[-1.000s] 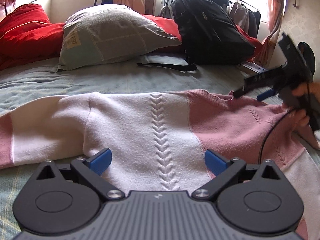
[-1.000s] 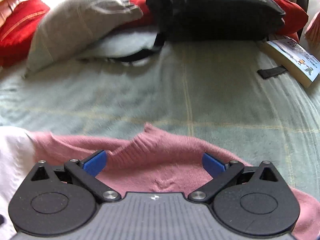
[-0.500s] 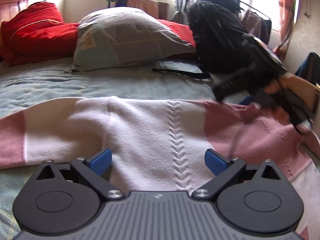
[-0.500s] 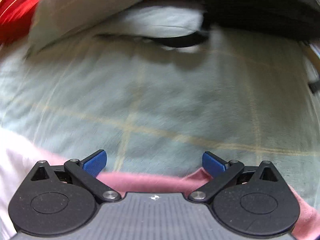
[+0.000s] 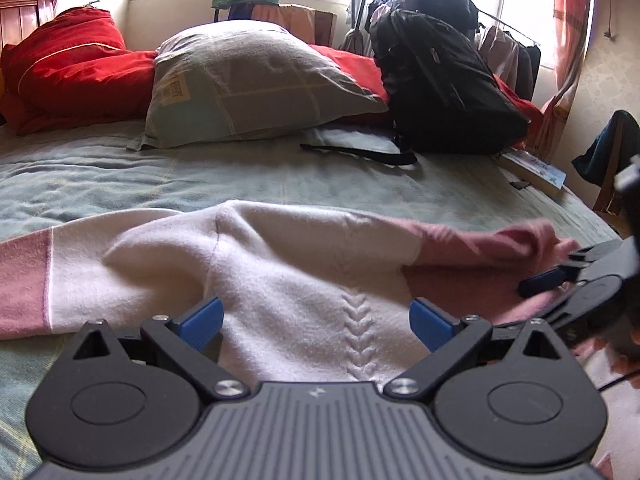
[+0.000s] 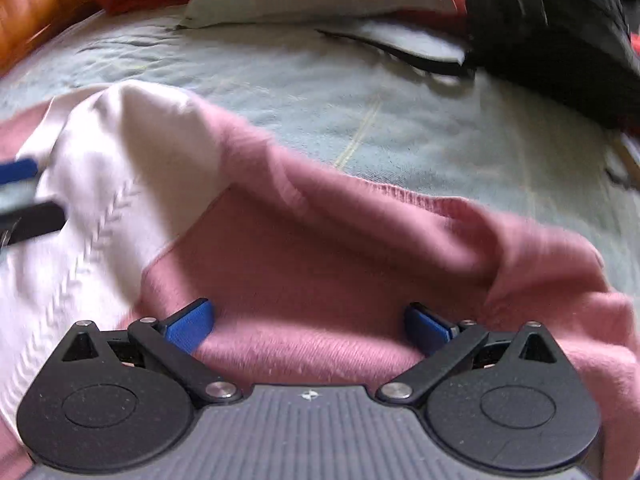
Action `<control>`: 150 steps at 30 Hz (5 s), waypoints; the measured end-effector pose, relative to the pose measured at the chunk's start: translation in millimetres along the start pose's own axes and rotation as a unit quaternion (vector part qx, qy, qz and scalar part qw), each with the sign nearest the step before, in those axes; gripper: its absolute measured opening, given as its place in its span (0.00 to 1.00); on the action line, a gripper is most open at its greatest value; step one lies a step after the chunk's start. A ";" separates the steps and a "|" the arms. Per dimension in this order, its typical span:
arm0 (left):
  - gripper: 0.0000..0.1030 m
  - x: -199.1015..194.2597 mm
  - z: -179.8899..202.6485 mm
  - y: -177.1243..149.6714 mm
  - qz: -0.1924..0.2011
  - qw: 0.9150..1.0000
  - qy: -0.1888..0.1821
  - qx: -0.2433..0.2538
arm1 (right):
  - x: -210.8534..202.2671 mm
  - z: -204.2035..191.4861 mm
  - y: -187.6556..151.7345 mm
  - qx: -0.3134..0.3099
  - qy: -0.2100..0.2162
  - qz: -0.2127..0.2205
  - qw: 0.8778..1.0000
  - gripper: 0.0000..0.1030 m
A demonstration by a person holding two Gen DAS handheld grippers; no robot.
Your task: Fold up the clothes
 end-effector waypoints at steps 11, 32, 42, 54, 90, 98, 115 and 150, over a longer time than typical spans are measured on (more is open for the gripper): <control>0.96 3.1 -17.4 2.3 -0.009 0.999 0.027 -0.017 | 23.0 57.4 112.9 0.106 -0.008 0.018 0.994 1.00; 0.96 17.1 -25.1 -1.6 -0.024 0.999 0.036 -0.023 | 14.5 -35.9 32.2 -0.025 -0.013 0.083 0.996 1.00; 0.96 25.0 -31.7 -5.4 -0.032 0.998 0.041 -0.034 | 8.9 -47.9 24.1 -0.072 -0.025 0.088 0.993 1.00; 0.96 25.1 -43.1 -1.2 -0.024 0.997 0.049 -0.057 | 23.1 54.7 90.5 0.099 -0.020 0.079 0.992 1.00; 0.99 60.2 -34.7 7.4 -0.034 0.998 0.047 -0.013 | -4.4 -47.6 48.5 -0.113 0.174 0.159 0.965 1.00; 0.99 36.3 -38.2 13.5 -0.052 0.998 -0.010 -0.030 | 2.6 -50.1 59.7 -0.094 0.285 0.144 0.943 1.00; 0.99 22.0 -56.4 25.3 -0.025 0.998 -0.019 -0.059 | 55.5 5.1 66.7 0.146 0.412 0.152 0.886 0.31; 0.99 -7.7 -45.1 31.0 0.007 0.999 -0.034 -0.037 | 89.8 19.3 188.6 0.005 0.073 0.120 0.990 0.10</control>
Point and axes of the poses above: each gripper's, at about its wrist camera, not at the fingertips, and x roughly the way its jaws point, z to its right, y to its top, the point moved 7 cm from there along x, roughly the way its jaws point, and after that the axes turned 11 degrees about -x, right-handed, at the moved point
